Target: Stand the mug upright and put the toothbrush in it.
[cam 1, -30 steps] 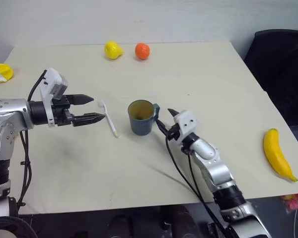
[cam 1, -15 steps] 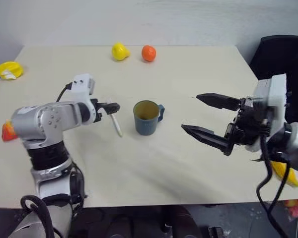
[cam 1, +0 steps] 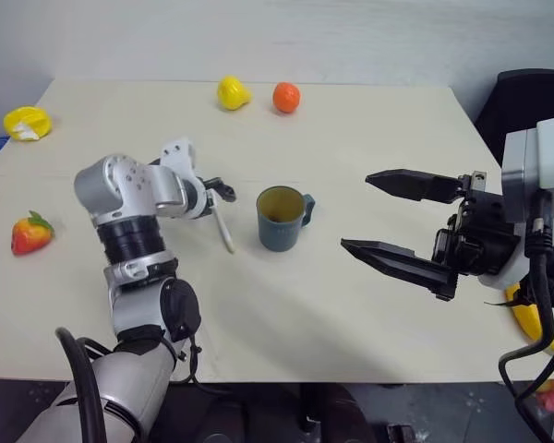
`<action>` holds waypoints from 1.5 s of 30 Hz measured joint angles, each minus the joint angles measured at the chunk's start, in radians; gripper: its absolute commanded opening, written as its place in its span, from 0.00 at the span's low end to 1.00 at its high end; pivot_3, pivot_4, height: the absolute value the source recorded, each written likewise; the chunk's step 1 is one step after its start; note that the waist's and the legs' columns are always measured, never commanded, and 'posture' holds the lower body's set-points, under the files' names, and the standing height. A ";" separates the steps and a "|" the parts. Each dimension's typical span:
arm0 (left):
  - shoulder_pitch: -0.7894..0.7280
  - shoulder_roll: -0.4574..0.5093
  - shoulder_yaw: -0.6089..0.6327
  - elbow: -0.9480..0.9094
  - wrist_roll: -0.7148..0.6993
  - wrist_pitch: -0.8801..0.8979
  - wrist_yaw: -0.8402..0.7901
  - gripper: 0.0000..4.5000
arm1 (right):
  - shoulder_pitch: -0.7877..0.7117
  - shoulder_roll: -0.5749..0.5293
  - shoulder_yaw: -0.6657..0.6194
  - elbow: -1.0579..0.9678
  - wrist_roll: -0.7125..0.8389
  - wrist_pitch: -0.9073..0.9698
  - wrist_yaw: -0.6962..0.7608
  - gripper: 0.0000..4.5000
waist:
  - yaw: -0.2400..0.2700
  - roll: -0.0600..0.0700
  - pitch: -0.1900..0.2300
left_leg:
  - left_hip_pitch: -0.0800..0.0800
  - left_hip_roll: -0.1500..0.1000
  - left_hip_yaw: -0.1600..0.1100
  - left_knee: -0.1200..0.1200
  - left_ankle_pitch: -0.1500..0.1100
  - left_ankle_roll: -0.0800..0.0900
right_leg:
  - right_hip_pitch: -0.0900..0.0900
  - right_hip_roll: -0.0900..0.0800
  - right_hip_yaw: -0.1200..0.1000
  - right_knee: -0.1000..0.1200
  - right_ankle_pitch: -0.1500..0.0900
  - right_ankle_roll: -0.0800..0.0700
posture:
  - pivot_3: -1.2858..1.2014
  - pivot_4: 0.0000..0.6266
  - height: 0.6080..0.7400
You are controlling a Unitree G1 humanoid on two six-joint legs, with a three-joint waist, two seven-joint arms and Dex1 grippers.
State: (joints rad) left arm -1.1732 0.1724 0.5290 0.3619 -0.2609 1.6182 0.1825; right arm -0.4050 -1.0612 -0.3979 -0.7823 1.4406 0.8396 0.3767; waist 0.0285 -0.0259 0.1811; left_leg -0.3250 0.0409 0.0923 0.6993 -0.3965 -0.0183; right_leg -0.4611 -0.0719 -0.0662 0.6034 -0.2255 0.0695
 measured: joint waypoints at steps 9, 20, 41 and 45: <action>-0.034 0.002 -0.038 0.156 0.051 -0.025 -0.020 0.87 | 0.035 -0.035 -0.004 0.000 0.014 -0.011 -0.041 1.00 | -0.002 0.000 0.000 | 0.001 0.000 0.001 0.000 0.000 0.000 | 0.000 -0.002 -0.001 0.001 0.000 0.000 | 0.52 0.24 1.00; -0.054 0.023 -0.029 0.275 0.089 -0.130 0.001 0.15 | 0.102 -0.067 -0.059 -0.011 0.011 -0.013 -0.067 1.00 | 0.002 0.000 0.000 | 0.002 -0.005 0.000 0.000 0.002 0.001 | 0.001 -0.006 -0.001 0.002 0.001 0.002 | 0.52 0.24 1.00; -0.067 0.188 0.059 0.288 -0.186 -0.538 -0.433 0.03 | 0.193 -0.089 -0.115 -0.002 0.009 -0.010 -0.073 1.00 | 0.001 -0.001 0.001 | -0.008 -0.004 -0.002 0.002 0.002 0.001 | -0.003 -0.007 -0.006 -0.002 0.002 0.004 | 0.52 0.24 1.00; -0.009 0.153 0.020 -0.017 -0.372 -0.477 -0.602 0.03 | 0.184 -0.089 -0.107 0.011 0.015 -0.010 -0.097 1.00 | -0.005 -0.001 0.001 | -0.007 -0.005 -0.002 0.001 0.002 0.001 | -0.003 -0.007 -0.005 -0.003 0.003 0.004 | 0.52 0.24 1.00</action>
State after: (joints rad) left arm -1.1825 0.3256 0.5492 0.3452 -0.6329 1.1412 -0.4191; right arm -0.2210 -1.1505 -0.5053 -0.7716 1.4557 0.8300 0.2797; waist 0.0232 -0.0274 0.1820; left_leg -0.3323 0.0363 0.0905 0.7002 -0.3944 -0.0171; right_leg -0.4643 -0.0788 -0.0714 0.6002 -0.2229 0.0738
